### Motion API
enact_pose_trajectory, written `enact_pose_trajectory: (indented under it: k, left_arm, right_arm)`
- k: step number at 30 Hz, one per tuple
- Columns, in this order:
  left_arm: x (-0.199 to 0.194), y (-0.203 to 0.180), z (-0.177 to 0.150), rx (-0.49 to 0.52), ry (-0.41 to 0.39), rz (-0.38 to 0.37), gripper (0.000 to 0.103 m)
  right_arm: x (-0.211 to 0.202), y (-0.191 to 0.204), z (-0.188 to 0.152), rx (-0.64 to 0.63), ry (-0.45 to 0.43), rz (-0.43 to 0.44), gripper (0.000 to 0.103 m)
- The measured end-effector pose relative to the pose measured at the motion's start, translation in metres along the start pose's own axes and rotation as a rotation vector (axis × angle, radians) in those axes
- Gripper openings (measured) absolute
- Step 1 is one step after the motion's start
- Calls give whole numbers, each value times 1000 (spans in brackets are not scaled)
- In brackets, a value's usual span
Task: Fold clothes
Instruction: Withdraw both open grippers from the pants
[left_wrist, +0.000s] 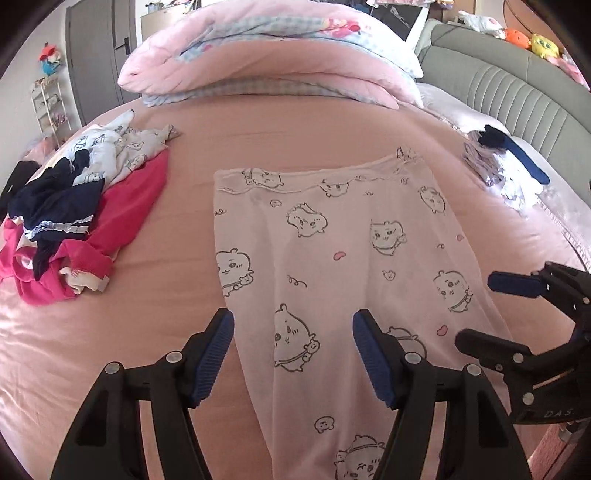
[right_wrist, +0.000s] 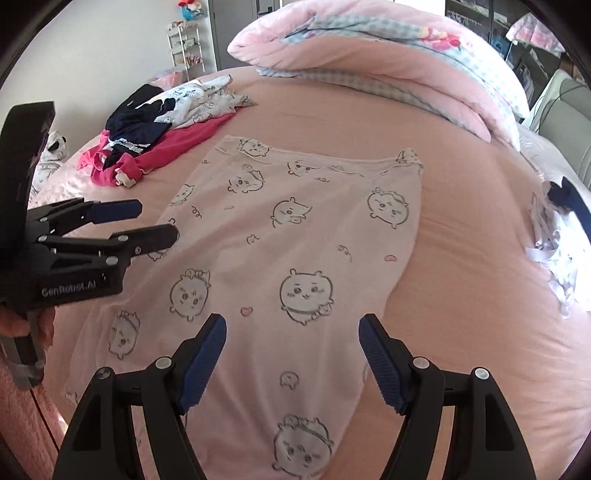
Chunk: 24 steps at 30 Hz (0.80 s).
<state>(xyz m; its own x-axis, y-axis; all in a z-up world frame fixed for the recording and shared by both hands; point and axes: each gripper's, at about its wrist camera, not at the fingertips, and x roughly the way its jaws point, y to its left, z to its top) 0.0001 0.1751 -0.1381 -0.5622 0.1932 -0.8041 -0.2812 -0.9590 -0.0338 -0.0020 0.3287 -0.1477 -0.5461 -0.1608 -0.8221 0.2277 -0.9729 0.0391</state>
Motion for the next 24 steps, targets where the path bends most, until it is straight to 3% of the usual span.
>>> enact_pose_trajectory:
  k: [2,6,10,18,21,24]
  left_arm:
    - [10,-7,-10,47,35,-3,65]
    - [19,-7,-22,107,64,85,70]
    - [14,24,-26,29,76,100,77]
    - [-7,55,-34,-52,67,218,78]
    - [-18,37,-36,-76,37,116,78]
    - [-21,-1,-42,-3,38,47,78]
  right_arm:
    - [12,5,4,-2,13,9,73]
    - [39,9,-4,-24,76,-52,75]
    - [25,-11,-23,68,27,-28,74]
    - [-5,-68,-51,200,68,-140,75]
    - [-19,-73,-54,285,61,-94,75]
    - [-30,-51,-45,265,21,-23,75]
